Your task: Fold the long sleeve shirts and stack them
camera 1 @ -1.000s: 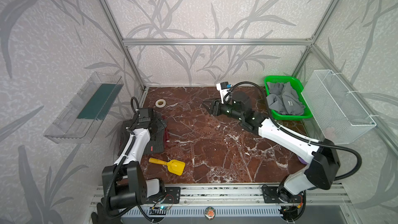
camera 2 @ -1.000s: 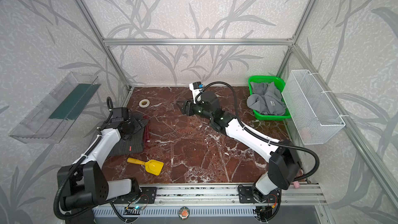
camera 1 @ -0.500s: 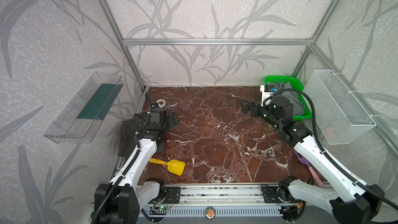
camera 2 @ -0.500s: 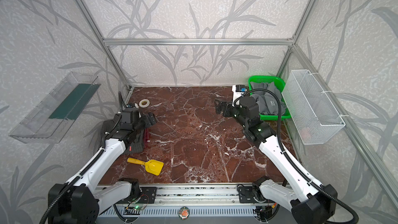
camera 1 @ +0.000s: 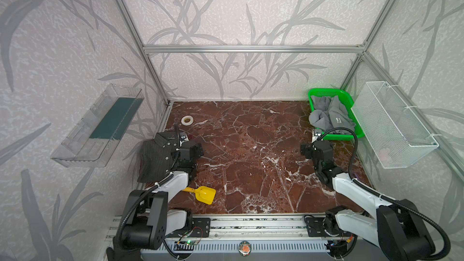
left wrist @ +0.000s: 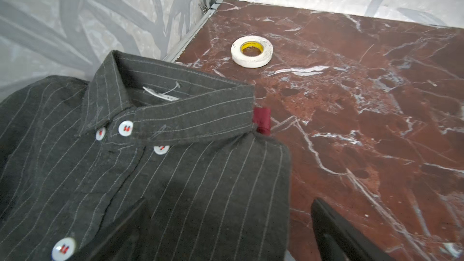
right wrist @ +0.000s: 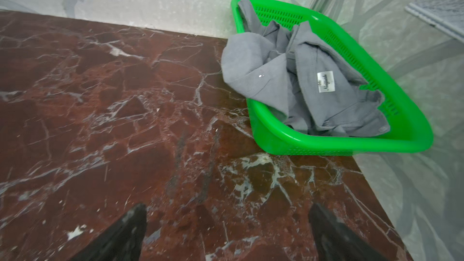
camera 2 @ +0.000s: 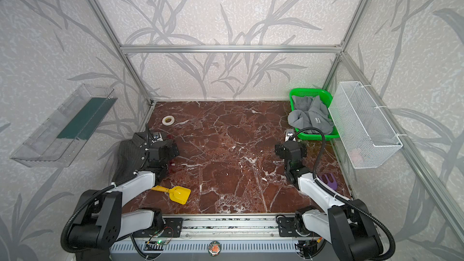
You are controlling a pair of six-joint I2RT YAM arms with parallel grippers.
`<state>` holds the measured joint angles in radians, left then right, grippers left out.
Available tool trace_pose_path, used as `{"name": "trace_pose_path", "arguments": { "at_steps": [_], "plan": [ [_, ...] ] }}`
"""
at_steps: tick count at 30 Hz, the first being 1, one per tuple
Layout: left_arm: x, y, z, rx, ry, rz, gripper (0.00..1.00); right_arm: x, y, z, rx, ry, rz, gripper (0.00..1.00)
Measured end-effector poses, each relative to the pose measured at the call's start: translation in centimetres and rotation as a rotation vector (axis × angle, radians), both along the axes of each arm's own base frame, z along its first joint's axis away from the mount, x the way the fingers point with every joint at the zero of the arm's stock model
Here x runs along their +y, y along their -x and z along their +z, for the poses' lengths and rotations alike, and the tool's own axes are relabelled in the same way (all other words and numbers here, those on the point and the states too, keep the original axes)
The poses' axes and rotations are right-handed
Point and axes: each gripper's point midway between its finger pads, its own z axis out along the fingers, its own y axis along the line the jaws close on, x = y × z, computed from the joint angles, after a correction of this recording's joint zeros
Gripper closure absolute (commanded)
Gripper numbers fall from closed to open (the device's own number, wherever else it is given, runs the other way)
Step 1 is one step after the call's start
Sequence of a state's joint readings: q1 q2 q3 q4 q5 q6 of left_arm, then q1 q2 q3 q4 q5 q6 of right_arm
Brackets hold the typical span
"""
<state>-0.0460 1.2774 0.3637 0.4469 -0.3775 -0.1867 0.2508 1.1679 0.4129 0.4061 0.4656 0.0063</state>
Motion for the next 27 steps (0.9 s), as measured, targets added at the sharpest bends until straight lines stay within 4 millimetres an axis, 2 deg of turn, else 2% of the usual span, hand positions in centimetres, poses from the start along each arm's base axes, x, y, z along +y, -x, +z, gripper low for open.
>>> {"name": "trace_pose_path", "arguments": {
  "at_steps": [4, 7, 10, 19, 22, 25, 27],
  "plan": [
    [1.8, -0.6, 0.4, -0.056, 0.008, 0.049, 0.01, -1.4, -1.0, 0.5, -0.052, 0.005, -0.046, 0.01],
    [3.7, -0.9, 1.5, -0.132, 0.043, 0.100, 0.01, -2.4, -1.3, 0.1, -0.067, -0.002, -0.074, 0.01],
    [4.2, -1.3, 1.6, -0.159, 0.068, 0.090, 0.01, -3.0, -1.5, -0.8, -0.065, -0.012, -0.094, 0.01],
    [3.1, -2.6, 0.7, -0.174, 0.087, 0.010, 0.01, -2.4, -2.1, -3.2, -0.056, -0.038, -0.058, 0.01],
    [1.3, -3.5, 1.0, -0.199, 0.078, -0.101, 0.01, -2.1, -2.5, -3.4, -0.064, -0.045, -0.041, 0.01],
    [-0.1, -4.1, -0.5, -0.172, 0.063, -0.159, 0.01, -1.7, -2.7, -3.6, -0.065, -0.053, -0.013, 0.01],
    [-0.3, -4.1, -0.9, -0.163, 0.053, -0.158, 0.01, -1.3, -3.1, -3.8, -0.067, -0.058, 0.017, 0.01]
  ]
}}
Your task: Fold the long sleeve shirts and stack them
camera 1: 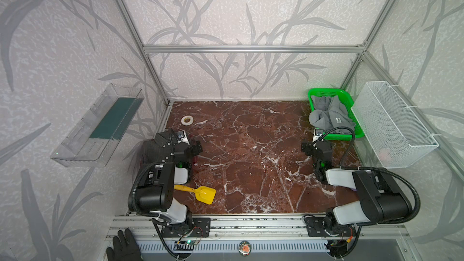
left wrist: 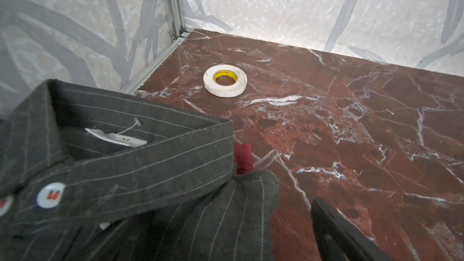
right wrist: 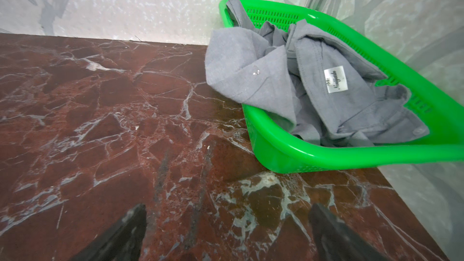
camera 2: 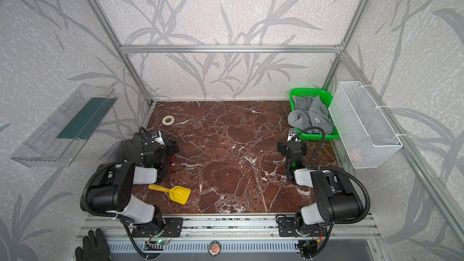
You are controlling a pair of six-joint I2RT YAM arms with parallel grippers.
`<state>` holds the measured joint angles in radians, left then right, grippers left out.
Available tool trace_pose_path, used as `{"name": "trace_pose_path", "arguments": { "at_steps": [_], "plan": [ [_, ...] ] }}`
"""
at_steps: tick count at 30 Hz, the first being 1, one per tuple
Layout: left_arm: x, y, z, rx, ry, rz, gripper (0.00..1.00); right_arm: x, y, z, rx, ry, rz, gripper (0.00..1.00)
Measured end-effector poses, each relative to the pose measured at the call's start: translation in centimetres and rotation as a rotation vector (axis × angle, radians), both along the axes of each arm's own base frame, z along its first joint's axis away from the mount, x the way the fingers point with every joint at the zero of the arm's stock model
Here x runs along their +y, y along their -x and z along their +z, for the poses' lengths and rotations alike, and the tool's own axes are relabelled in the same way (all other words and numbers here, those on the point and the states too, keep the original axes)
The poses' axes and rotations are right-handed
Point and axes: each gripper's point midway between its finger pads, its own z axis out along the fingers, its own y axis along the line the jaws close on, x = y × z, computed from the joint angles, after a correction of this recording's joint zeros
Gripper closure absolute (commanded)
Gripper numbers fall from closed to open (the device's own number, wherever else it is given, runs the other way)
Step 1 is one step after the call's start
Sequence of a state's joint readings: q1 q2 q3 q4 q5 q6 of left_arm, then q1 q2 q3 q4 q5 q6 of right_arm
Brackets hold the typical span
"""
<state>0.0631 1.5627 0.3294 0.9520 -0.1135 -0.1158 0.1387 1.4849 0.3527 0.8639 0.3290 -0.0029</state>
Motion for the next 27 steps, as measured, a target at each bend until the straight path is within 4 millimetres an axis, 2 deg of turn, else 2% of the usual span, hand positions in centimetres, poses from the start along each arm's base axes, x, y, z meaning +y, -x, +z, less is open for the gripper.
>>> {"name": "trace_pose_path", "arguments": {
  "at_steps": [6, 15, 27],
  "plan": [
    [0.5, -0.1, 0.9, -0.035, -0.026, 0.032, 0.01, 1.2, -0.5, -2.2, 0.044, -0.002, 0.083, 0.01],
    [0.3, 0.0, 1.0, -0.031, -0.059, 0.049, 0.01, 1.8, -1.0, -1.2, -0.003, -0.009, 0.117, 0.01],
    [0.5, 0.0, 1.0, -0.028, -0.070, 0.057, 0.01, 1.9, -1.1, -0.9, -0.015, -0.004, 0.124, 0.01]
  ]
}}
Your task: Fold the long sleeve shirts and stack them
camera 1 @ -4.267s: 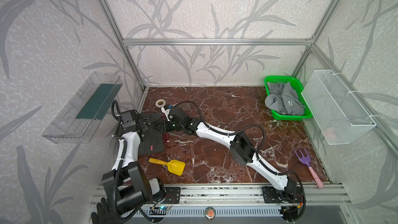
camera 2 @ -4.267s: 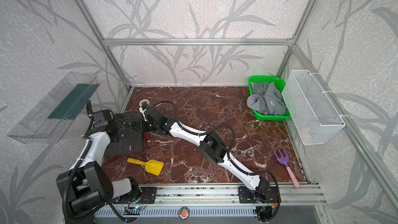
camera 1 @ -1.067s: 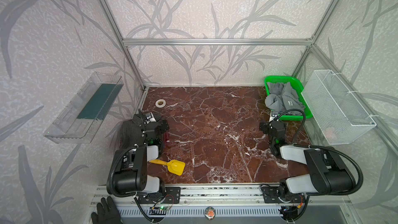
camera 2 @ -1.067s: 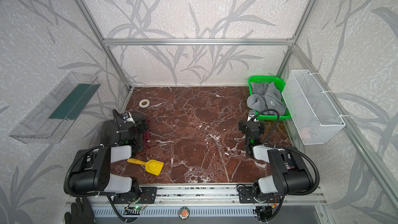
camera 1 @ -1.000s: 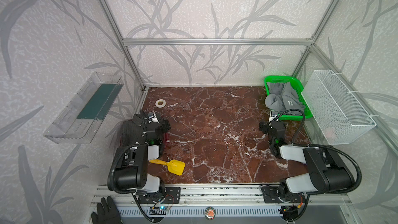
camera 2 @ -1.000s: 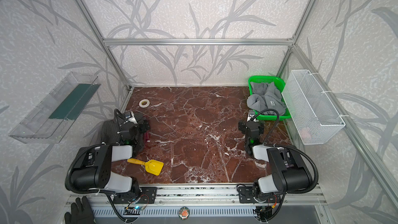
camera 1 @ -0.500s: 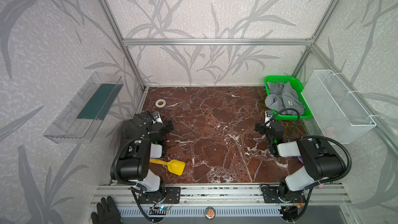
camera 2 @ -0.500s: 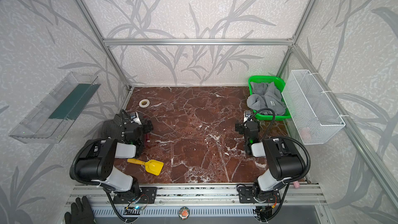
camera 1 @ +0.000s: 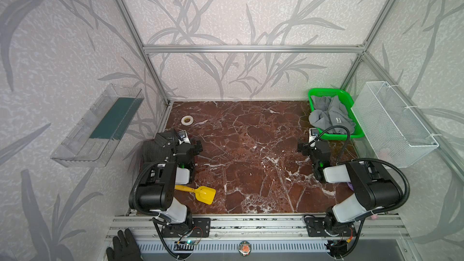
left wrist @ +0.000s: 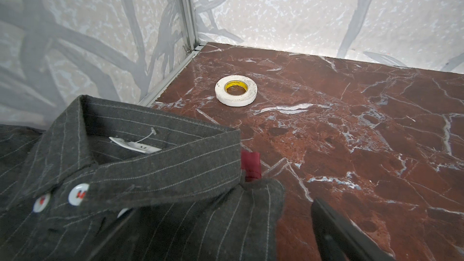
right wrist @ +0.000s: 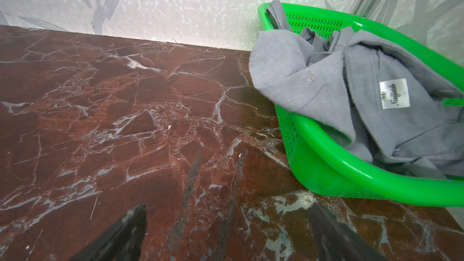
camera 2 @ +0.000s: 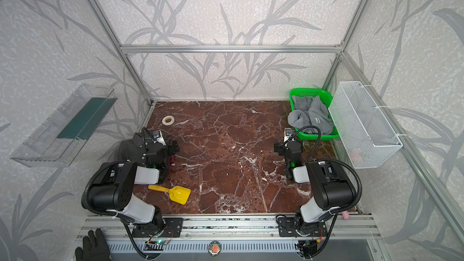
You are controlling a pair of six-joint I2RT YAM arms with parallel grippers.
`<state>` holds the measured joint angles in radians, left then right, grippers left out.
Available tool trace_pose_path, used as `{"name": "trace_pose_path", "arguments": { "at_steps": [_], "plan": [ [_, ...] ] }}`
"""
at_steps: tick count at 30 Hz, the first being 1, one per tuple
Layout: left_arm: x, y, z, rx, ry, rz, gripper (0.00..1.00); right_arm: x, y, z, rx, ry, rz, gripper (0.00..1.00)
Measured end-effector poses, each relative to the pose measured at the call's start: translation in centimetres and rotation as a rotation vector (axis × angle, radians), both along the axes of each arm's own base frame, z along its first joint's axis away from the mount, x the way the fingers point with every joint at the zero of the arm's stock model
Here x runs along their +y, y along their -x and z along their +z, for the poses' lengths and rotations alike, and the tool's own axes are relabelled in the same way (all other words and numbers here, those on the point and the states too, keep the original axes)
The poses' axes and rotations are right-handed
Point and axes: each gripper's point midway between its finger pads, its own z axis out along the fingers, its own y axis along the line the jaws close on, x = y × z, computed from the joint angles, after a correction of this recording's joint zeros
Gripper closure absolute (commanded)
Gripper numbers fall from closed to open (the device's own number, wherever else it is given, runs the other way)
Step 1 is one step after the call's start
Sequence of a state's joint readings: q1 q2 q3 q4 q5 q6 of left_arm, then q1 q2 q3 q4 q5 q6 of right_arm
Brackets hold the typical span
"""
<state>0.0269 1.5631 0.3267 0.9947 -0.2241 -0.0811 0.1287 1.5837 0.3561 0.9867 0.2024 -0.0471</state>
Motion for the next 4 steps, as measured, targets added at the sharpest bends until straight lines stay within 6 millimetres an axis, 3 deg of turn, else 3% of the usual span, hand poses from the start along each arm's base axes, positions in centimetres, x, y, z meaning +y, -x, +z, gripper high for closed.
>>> {"name": "trace_pose_path", "arguments": {
  "at_steps": [4],
  "plan": [
    [0.04, -0.15, 0.03, 0.005, -0.001, 0.002, 0.01, 0.01, 0.00, 0.01, 0.000, 0.000, 0.000, 0.01]
  ]
}}
